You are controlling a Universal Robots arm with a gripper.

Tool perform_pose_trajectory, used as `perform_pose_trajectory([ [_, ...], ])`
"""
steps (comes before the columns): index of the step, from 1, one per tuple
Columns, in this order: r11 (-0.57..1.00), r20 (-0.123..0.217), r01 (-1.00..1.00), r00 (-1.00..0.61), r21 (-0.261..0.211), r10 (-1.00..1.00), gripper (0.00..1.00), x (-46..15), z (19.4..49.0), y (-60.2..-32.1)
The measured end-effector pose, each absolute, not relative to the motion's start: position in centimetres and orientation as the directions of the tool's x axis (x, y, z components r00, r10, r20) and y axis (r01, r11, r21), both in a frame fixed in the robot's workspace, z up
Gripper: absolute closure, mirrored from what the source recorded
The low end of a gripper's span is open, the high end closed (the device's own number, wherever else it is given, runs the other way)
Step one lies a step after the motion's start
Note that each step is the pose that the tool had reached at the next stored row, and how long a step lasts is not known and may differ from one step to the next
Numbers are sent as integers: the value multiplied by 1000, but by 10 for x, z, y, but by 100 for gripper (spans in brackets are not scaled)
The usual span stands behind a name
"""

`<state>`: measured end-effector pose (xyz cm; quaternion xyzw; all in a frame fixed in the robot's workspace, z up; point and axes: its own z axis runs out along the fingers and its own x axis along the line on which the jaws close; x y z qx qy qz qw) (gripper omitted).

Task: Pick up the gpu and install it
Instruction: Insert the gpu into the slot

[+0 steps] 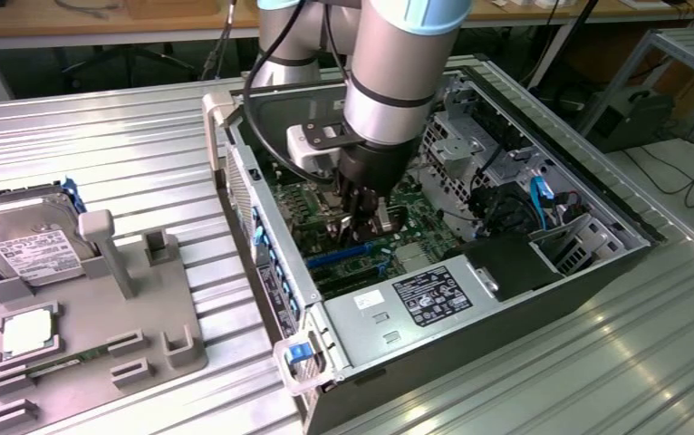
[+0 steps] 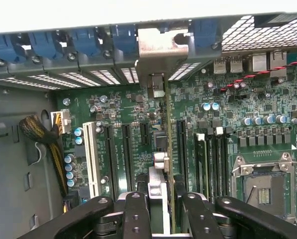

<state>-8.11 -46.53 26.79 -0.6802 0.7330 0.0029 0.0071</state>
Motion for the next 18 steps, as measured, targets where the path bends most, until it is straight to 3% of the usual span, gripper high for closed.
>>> perform_pose_trajectory([
  [18,91,-13,-996,-91,1,-996,70,-81,260,-463],
])
